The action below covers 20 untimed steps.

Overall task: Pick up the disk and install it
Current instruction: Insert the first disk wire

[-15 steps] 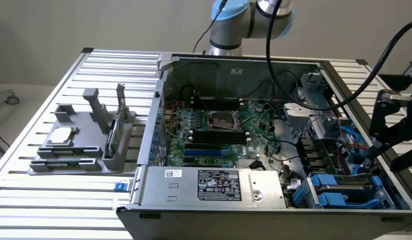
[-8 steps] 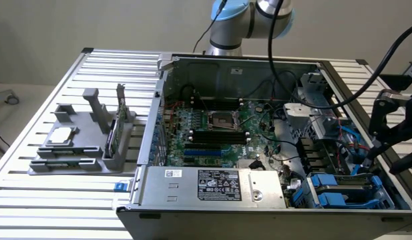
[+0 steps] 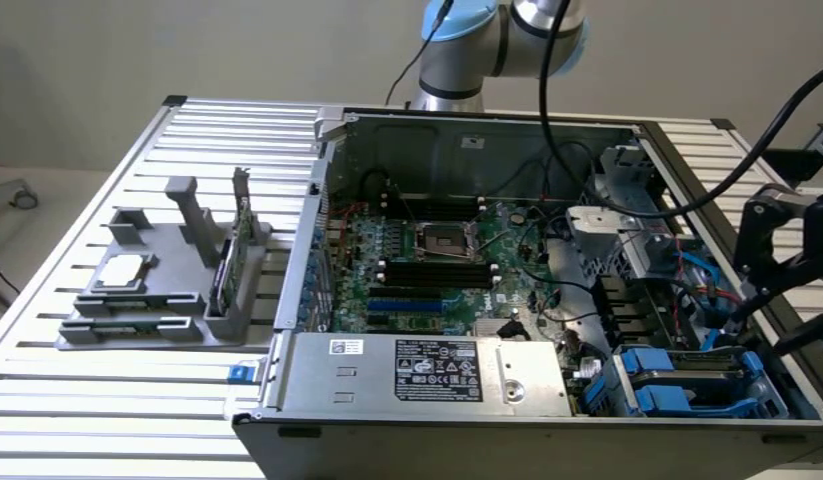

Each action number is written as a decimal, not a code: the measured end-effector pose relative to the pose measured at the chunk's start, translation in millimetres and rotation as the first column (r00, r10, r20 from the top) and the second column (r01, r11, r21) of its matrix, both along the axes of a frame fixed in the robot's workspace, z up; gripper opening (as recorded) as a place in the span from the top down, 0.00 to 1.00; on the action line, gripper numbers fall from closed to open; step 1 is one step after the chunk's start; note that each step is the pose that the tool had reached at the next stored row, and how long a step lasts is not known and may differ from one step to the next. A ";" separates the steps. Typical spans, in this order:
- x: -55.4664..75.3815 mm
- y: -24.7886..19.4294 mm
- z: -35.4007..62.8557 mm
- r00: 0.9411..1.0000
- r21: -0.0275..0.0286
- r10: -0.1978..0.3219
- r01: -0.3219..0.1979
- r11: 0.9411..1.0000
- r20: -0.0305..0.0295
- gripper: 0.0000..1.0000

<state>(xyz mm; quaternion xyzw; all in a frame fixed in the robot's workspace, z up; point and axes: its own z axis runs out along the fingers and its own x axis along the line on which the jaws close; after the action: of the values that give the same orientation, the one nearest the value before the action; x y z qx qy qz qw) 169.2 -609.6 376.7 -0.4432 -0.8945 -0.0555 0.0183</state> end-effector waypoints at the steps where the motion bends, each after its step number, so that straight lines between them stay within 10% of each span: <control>1: 0.0 0.0 -1.2 1.000 0.000 -0.019 0.019 1.000 0.000 0.61; 10: 0.0 0.0 -9.8 0.984 0.000 -0.178 0.178 0.984 -0.002 0.61; 20: 0.0 1.0 -13.4 0.983 0.000 -0.182 0.182 0.983 0.001 0.61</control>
<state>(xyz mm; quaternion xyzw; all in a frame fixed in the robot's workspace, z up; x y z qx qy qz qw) 169.1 -608.7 363.4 -0.5232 -0.8502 -0.0574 0.0125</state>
